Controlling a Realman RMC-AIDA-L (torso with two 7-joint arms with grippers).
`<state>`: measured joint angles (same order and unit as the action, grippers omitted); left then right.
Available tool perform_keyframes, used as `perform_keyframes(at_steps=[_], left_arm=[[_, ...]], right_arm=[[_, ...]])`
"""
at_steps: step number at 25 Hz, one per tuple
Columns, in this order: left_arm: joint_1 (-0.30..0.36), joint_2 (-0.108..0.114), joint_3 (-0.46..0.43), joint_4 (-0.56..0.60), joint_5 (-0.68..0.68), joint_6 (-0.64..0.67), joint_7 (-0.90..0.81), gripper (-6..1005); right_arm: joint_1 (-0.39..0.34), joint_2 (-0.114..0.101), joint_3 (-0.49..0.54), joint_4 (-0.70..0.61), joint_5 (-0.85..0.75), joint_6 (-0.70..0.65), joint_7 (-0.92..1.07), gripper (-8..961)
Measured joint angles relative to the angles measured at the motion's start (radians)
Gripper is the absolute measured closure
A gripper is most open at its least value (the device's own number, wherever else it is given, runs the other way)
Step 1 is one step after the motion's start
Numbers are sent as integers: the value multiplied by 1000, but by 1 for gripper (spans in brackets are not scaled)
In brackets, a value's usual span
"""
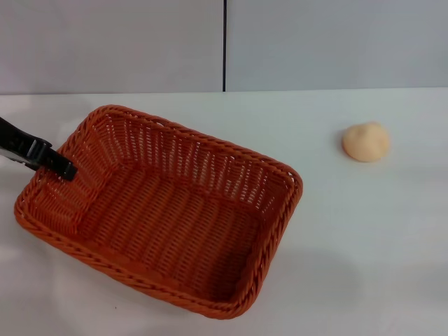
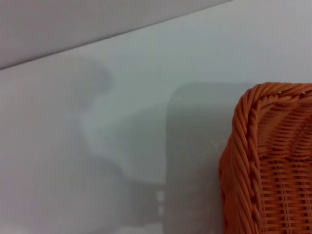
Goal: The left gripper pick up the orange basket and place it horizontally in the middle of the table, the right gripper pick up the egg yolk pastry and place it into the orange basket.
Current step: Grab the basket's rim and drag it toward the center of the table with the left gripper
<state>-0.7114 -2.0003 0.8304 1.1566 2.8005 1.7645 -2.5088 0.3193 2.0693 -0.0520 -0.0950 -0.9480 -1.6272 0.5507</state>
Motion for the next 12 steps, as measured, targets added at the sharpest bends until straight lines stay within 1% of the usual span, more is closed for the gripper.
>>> perform_keyframes(at_steps=[3,8,9,12], left_arm=[[0,-1,3,-8,14,-5,-3,239],[-1,-4,5,-18,33,-5,0,370],[-2,-16,5,-21,54,-2,3,396],[-1,-19,5,-18,61,0,3,536]], right_arm=[[-1,0,0,0,0,1,0,368],[-2,0,-3,0,0,5,0,368],[-3,0,-4,0,0,5,0,368],[-3,0,-5,0,0,5,0,369]])
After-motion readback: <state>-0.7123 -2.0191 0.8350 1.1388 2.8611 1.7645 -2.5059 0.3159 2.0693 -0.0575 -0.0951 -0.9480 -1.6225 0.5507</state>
